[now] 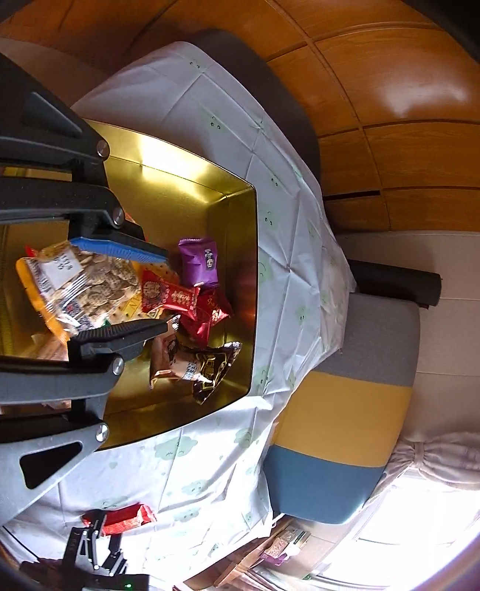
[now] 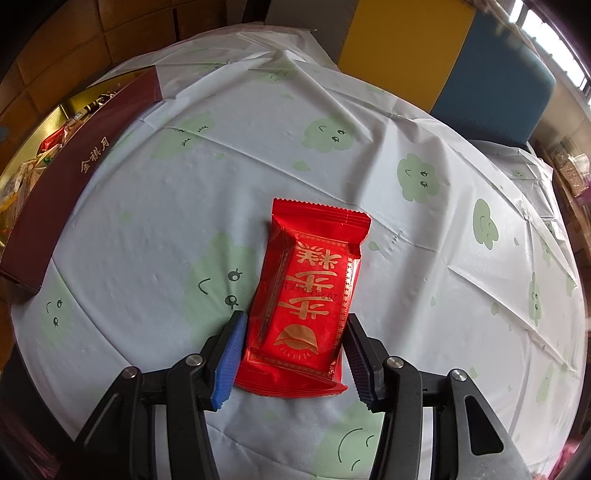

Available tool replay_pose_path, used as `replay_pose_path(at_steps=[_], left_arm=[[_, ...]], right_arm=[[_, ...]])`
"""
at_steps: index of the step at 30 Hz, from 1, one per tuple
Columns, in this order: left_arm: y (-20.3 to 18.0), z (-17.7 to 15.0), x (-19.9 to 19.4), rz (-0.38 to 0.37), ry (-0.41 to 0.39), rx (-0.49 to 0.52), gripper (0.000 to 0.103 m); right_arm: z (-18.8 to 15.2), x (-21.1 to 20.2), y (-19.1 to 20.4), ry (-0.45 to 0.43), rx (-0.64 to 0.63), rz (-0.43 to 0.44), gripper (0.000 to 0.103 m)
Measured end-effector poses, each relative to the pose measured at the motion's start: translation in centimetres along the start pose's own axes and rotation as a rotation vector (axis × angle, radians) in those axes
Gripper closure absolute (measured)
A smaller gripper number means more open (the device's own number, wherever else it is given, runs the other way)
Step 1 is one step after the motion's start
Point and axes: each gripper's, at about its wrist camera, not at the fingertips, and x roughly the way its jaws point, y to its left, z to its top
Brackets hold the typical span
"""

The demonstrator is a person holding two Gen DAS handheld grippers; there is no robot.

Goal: Organize snacks
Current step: 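Carry the large red packet into the gold box and open the right gripper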

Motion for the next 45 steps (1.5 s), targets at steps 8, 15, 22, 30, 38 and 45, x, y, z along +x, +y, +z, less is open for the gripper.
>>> replay_pose_path(at_steps=[8,15,22,30,38,45], left_arm=[[-0.2,-2.0,-1.5,0.001,-0.004,0.014,0.072],[0.6,-3.5,-2.6,0.019,-0.009,0.015,0.072],[2.6,-4.6,-3.3,0.045,-0.010,-0.016,0.072],[5.8,-5.4,-3.9,0.093,-0.015,-0.099,0.072],[8.5,-5.8,-3.6,0.122,-0.015,-0.175,0.071],[9.2,-6.1,-3.3,0.124,-0.016,-0.188,0.071]], right_arm=[[0.0,0.0,0.1,-0.004,0.000,-0.003,0.051],[-0.1,-0.1,0.0,-0.010,0.009,-0.001,0.052],[-0.2,-0.1,-0.3,-0.011,0.023,0.004,0.053],[0.7,-0.1,-1.0,0.023,0.049,0.022,0.054],[4.4,-4.6,1.9,-0.086,0.026,0.095,0.055],[9.0,-8.7,11.4,-0.205,-0.124,0.273,0.055]])
